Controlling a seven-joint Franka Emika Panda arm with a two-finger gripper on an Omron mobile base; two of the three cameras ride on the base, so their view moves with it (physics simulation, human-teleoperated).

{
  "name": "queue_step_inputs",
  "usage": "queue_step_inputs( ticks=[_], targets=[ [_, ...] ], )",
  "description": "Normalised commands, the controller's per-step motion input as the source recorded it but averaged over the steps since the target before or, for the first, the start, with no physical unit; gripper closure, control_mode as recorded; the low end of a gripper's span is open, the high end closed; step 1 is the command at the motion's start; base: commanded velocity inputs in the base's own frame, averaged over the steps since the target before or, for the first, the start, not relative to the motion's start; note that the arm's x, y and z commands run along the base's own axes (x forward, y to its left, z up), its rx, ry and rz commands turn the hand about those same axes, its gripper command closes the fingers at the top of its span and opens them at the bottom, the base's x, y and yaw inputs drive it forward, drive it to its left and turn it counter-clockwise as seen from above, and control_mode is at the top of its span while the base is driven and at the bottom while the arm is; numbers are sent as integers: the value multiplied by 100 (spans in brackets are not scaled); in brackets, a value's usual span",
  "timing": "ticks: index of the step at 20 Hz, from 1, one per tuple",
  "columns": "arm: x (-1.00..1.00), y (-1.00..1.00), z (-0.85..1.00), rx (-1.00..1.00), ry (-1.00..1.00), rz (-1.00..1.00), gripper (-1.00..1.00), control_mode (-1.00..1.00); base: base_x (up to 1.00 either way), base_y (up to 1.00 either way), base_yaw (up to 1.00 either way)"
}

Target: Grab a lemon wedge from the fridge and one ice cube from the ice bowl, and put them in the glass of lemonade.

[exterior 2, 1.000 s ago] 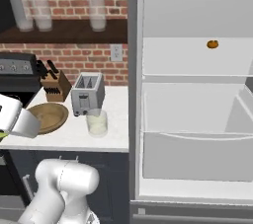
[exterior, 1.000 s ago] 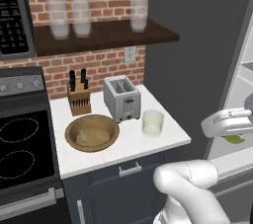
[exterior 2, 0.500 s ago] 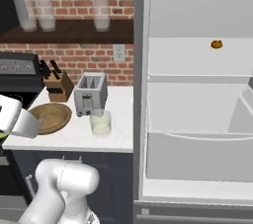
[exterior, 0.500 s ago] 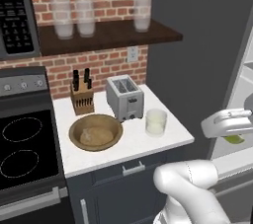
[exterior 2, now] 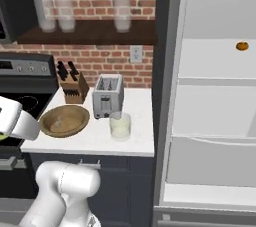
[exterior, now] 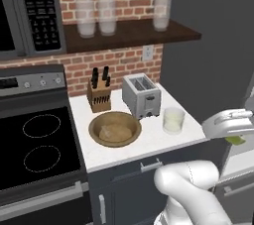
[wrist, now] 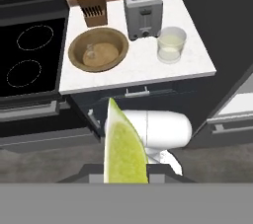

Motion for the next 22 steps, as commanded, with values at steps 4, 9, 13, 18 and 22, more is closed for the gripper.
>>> queue_step_inputs(
  ticks=[4,9,13,18,22],
  targets=[
    [0,0,0,0,0,0,100,100,73,4,0],
    [0,0,0,0,0,0,100,100,74,-10,0],
    [0,0,0,0,0,0,100,100,40,-11,0],
    [53,-16,-28,2,25,-6,100,-100,10,-5,0],
    [75,-15,-59,5,28,-13,100,-100,0,0,0]
  ],
)
